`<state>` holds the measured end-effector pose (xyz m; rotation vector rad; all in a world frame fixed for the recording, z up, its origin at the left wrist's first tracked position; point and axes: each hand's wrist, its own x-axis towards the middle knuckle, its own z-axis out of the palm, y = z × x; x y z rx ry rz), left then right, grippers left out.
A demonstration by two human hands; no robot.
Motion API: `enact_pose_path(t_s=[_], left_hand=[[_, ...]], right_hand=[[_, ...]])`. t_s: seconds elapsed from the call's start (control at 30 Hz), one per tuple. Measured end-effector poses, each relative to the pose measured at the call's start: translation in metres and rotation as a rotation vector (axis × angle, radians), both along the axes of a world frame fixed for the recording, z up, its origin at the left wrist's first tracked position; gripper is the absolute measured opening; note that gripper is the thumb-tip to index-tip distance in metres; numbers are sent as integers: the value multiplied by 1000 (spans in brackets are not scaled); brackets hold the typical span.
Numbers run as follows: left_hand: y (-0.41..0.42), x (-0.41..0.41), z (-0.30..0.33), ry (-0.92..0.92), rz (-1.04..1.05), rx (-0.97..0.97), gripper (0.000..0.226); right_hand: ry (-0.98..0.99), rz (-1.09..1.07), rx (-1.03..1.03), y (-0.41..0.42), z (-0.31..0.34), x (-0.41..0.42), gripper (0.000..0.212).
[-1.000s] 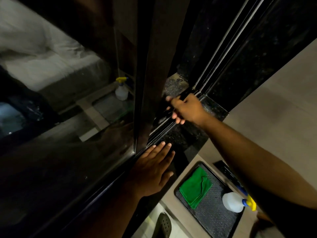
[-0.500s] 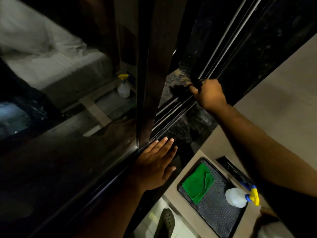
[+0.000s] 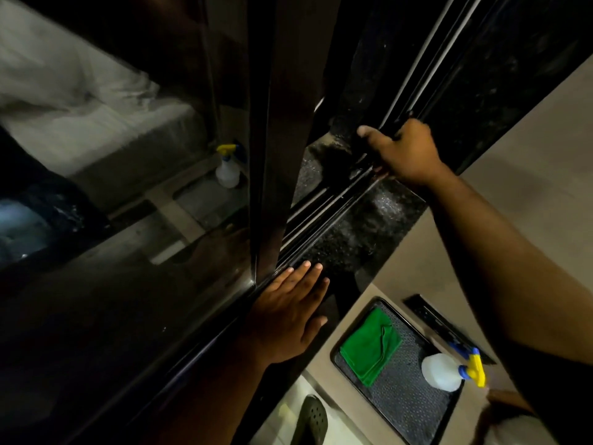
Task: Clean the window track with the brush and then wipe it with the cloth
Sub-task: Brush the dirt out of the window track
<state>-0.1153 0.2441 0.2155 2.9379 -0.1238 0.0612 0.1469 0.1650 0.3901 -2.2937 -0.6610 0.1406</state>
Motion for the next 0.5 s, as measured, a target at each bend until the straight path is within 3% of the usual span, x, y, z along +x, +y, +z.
enact_pose_path(t_s=[0.1,0.17,0.23,0.4,0.5], left_hand=[[-1,1,-1,7,2,6,63],[-1,0,-1,5,6,4,63],[-1,0,0,9,9,-4,62],[0,-1,0,0,6,6,63],[0,0,2,-1,19,25,62]], right_hand=[[251,192,72,11,-17,-36,47],[292,275,3,14,-41,-58,43],[252,211,10,14,-55,-52,40],[-273,5,-304,2,-27,23,64],[-492,-47,-386,-6,-12,48,61]])
